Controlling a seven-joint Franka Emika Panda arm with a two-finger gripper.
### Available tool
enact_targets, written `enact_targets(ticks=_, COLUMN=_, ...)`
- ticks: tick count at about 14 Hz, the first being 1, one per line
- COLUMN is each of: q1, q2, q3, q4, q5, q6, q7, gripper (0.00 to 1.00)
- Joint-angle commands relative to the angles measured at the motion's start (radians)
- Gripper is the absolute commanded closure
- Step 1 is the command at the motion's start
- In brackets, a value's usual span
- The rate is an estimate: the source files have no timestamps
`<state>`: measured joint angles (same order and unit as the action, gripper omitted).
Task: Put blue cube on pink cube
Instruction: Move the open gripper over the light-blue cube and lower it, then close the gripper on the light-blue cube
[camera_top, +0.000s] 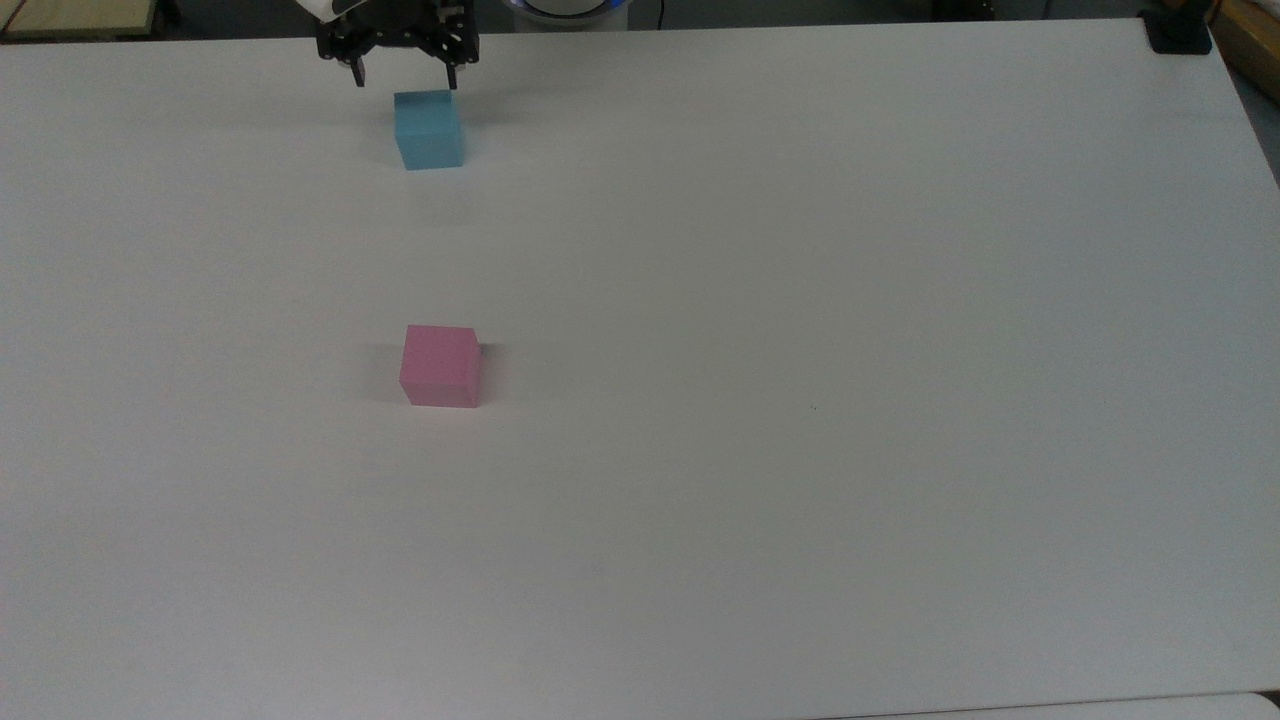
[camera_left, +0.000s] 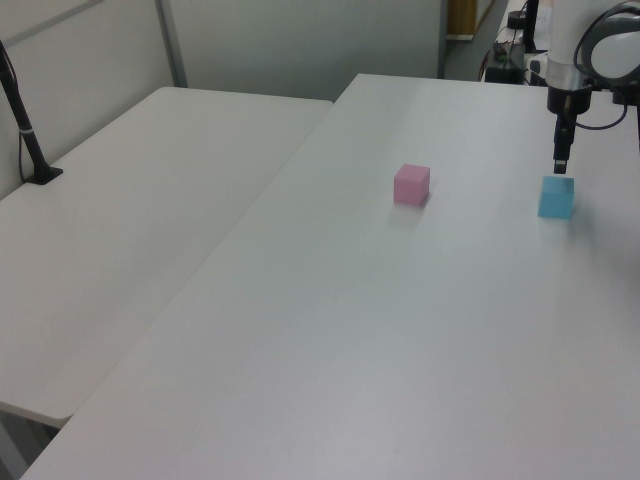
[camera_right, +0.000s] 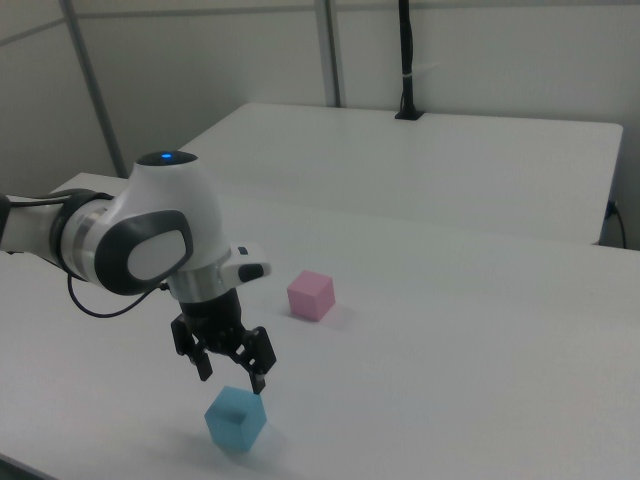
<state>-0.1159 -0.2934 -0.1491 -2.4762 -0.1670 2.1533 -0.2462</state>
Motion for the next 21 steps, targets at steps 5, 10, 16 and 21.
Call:
enact_targets(ticks=5, q1=0.016, q2=0.017, q3=-0.026, q4=-0.073, q5=-0.016, q6=0.092, q7=-0.056, gripper=0.00)
enact_targets(ticks=10, q1=0.018, q2=0.043, q3=-0.027, q4=-0.108, q5=-0.016, q6=0.161, q7=-0.054, gripper=0.00)
enact_targets(ticks=16, q1=0.019, q2=0.095, q3=-0.027, q4=-0.113, q5=-0.016, q6=0.217, q7=-0.054, gripper=0.09)
enact_targets(ticks=21, q1=0.019, q2=0.096, q3=-0.027, q4=-0.116, q5=-0.016, q6=0.235, q7=-0.057, gripper=0.62)
